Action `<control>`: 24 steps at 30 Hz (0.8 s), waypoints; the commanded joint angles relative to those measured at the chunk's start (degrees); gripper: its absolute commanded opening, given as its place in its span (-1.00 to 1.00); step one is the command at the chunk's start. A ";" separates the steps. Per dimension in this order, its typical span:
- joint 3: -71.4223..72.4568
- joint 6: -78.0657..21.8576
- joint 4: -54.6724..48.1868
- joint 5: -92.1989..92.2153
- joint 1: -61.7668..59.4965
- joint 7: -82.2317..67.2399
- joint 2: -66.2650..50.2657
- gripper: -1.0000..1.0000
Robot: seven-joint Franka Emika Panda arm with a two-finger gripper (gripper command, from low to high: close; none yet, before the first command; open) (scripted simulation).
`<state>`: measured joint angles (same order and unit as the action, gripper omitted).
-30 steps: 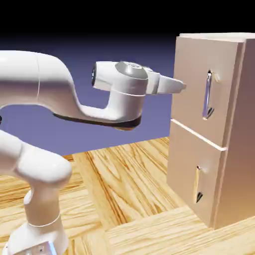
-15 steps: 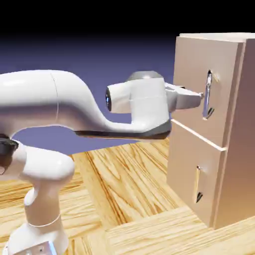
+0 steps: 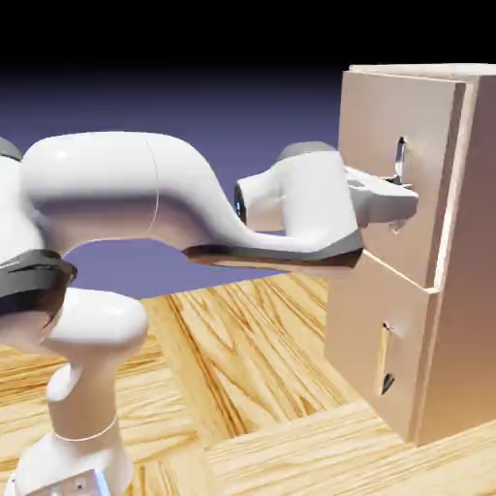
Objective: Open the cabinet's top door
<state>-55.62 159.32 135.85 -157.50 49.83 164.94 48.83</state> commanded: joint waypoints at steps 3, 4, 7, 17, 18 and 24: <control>5.58 -2.64 3.54 3.19 -6.23 1.18 -1.35 -1.00; 7.58 -3.75 4.89 4.79 -8.30 0.99 -1.44 -1.00; 13.80 -6.61 8.51 9.46 -14.46 0.79 -1.67 -1.00; 34.56 -11.80 16.48 24.54 -33.12 1.06 -1.21 -1.00; 36.63 -12.03 17.04 26.11 -34.90 1.06 -1.02 -1.00; 49.09 -12.04 19.63 35.49 -45.72 1.04 0.60 -1.00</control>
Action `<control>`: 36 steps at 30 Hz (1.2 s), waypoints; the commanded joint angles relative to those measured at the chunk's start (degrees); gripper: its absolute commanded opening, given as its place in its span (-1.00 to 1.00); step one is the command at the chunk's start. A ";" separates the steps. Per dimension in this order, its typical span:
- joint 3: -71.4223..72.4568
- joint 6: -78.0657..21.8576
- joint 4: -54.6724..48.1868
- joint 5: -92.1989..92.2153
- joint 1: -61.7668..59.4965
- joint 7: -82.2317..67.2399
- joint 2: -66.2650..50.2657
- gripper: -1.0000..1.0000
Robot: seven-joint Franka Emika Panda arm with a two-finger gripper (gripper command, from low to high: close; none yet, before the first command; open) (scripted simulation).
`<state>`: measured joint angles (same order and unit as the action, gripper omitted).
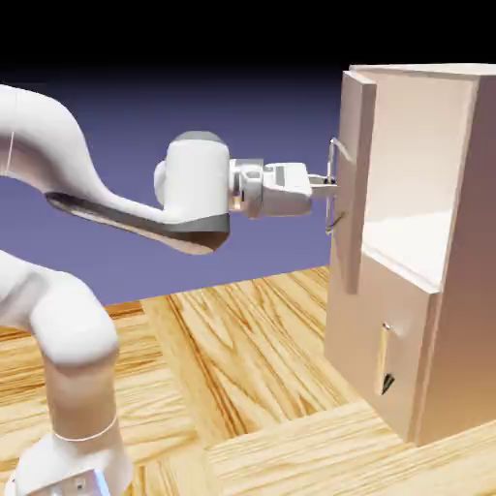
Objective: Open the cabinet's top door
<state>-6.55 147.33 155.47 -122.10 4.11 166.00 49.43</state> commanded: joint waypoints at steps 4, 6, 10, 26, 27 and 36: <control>8.31 1.00 1.29 6.91 -7.38 -0.53 1.89 -1.00; 11.57 -0.40 2.38 11.89 -8.85 -2.63 3.46 -1.00; 16.64 -5.68 4.22 21.85 -8.56 -7.49 6.20 -1.00; 45.13 -41.28 -3.45 58.51 -7.67 -15.98 2.92 -1.00; 47.15 -43.77 -4.92 60.16 -8.44 -15.93 1.90 -1.00; 65.78 -64.73 -20.86 70.87 -21.25 -14.51 -7.69 -1.00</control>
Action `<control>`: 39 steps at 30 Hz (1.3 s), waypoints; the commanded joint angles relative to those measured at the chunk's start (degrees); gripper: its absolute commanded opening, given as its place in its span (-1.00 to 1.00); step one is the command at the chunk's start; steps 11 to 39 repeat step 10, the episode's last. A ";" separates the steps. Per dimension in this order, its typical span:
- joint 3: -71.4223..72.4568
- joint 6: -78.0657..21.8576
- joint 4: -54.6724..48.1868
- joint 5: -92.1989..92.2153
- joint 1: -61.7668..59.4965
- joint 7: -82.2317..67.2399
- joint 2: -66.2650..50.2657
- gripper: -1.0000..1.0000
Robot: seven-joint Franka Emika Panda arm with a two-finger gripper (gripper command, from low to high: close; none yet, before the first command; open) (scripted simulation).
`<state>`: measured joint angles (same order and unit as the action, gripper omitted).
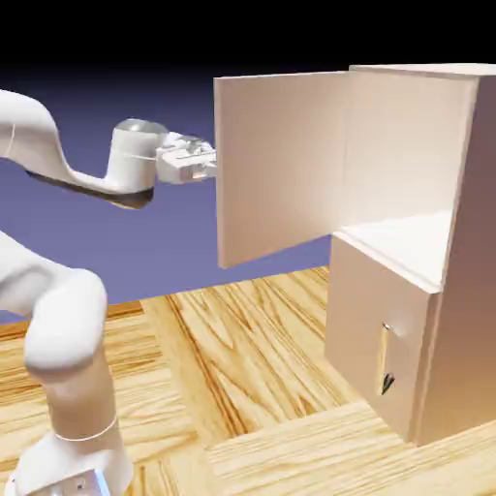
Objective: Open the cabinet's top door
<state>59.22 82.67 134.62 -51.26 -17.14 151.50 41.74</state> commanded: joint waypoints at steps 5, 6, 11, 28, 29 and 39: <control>10.27 -8.87 -8.78 3.56 -10.07 0.55 -3.25 -1.00; 12.22 -10.30 -10.39 4.17 -12.14 0.55 -3.57 -1.00; 18.07 -14.21 -15.32 6.14 -18.84 0.20 -3.70 -1.00; 18.07 -14.21 -15.32 6.14 -18.84 0.20 -3.70 -1.00; 18.07 -14.21 -15.32 6.14 -18.84 0.20 -3.70 -1.00; 18.07 -14.21 -15.32 6.14 -18.84 0.20 -3.70 -1.00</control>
